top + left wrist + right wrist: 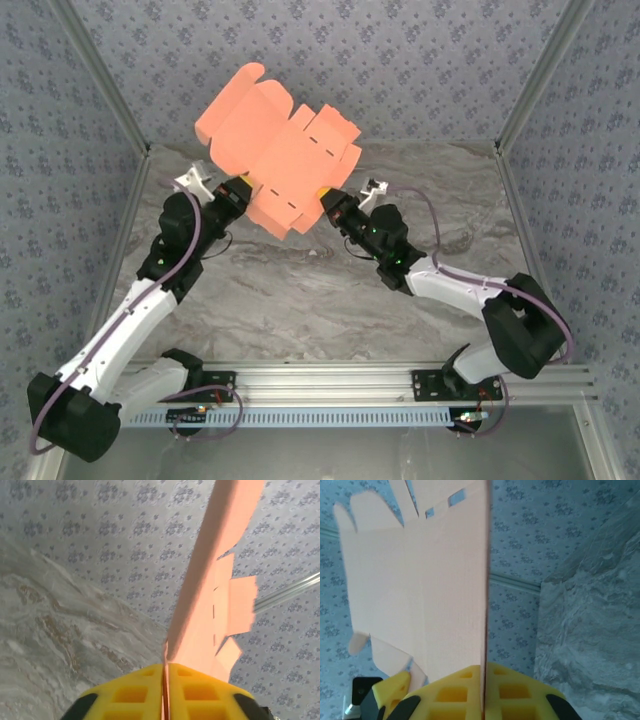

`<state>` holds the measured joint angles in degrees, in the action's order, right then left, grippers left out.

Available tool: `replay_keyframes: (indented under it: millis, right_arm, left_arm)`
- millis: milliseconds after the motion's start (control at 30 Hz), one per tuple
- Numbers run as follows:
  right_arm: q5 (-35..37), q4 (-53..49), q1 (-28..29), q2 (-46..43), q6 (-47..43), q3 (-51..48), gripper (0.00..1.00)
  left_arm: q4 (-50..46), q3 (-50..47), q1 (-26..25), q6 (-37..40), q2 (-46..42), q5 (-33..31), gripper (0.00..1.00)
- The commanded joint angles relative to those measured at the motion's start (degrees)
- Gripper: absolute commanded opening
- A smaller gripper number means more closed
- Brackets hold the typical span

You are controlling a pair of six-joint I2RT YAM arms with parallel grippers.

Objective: Fold the paper box

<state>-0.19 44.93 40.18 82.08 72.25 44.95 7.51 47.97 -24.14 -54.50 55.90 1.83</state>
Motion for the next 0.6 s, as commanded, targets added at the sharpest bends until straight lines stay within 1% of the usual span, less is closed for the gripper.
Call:
replay_keyframes:
  millis: [0,100,167,200,300,400,467,533,567]
  right_arm:
    - [1.1,-8.1,-3.0,-4.0,-9.9,2.2,0.04]
    - [-1.9,-17.1,-6.7,-7.6,-21.0,3.6,0.02]
    - [-5.5,-25.4,-9.8,-10.2,-30.4,5.9,0.02]
    - [-7.3,-30.8,-11.1,-11.3,-36.7,8.0,0.01]
    - [-12.2,-43.7,-13.3,-13.7,-53.5,13.6,0.00]
    - [-17.7,-55.9,-13.7,-14.3,-68.2,20.1,0.00]
    - [-21.9,-63.8,-13.5,-13.8,-76.1,25.3,0.00]
    - [-26.0,-72.0,-13.4,-12.8,-83.1,30.0,0.00]
    - [-26.8,-75.4,-13.2,-12.2,-85.4,31.9,0.00]
  left_arm:
    - [-1.2,-1.3,0.0,2.6,-2.1,-1.2,0.29]
    - [-8.5,-0.6,0.6,8.9,-3.0,-1.7,0.52]
    - [-13.8,0.9,1.1,14.2,-3.6,-1.6,0.59]
    - [-16.2,2.1,1.2,17.6,-4.0,-1.4,0.63]
    - [-21.0,7.2,1.1,26.9,-4.0,1.9,0.67]
    - [-21.9,13.4,1.1,35.6,-1.5,8.4,0.68]
    - [-21.2,17.4,1.1,39.2,0.7,12.1,0.68]
    - [-21.0,21.6,1.0,45.4,3.7,17.6,0.68]
    - [-22.1,23.6,1.0,48.2,5.1,19.9,0.68]
